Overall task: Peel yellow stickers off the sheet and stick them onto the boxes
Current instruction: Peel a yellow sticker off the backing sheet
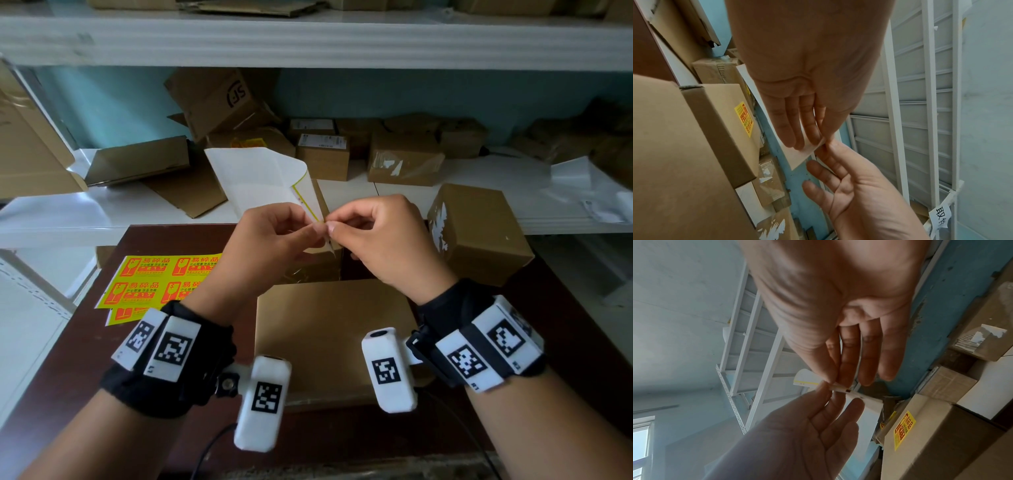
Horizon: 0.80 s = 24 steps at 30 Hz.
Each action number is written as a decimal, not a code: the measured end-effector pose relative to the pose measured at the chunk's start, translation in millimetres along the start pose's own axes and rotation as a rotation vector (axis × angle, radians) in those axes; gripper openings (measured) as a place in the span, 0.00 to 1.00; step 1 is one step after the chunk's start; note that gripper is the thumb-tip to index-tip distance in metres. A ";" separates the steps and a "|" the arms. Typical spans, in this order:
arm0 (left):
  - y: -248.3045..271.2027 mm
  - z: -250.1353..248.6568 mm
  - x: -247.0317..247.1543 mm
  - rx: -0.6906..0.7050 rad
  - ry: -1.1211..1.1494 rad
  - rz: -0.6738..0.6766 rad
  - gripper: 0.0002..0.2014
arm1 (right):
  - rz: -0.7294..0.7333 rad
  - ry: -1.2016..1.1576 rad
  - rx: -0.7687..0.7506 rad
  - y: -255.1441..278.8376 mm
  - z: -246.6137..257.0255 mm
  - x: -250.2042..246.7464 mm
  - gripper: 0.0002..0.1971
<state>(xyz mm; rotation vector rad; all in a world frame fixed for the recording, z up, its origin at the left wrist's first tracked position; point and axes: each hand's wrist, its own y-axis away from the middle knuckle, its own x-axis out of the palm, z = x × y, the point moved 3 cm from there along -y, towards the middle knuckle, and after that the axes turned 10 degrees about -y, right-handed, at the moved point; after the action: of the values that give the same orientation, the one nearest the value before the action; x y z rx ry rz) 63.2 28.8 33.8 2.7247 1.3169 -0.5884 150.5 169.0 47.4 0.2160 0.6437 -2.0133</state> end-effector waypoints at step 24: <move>-2.8 2.4 -1.4 -0.014 -0.011 0.032 0.14 | -0.005 -0.036 0.056 -1.8 -3.4 1.5 0.03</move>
<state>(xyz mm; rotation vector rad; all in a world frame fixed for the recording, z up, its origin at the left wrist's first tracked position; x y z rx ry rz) 59.6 29.0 32.4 2.7225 1.2672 -0.5884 147.8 170.4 44.6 0.2110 0.5662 -2.0372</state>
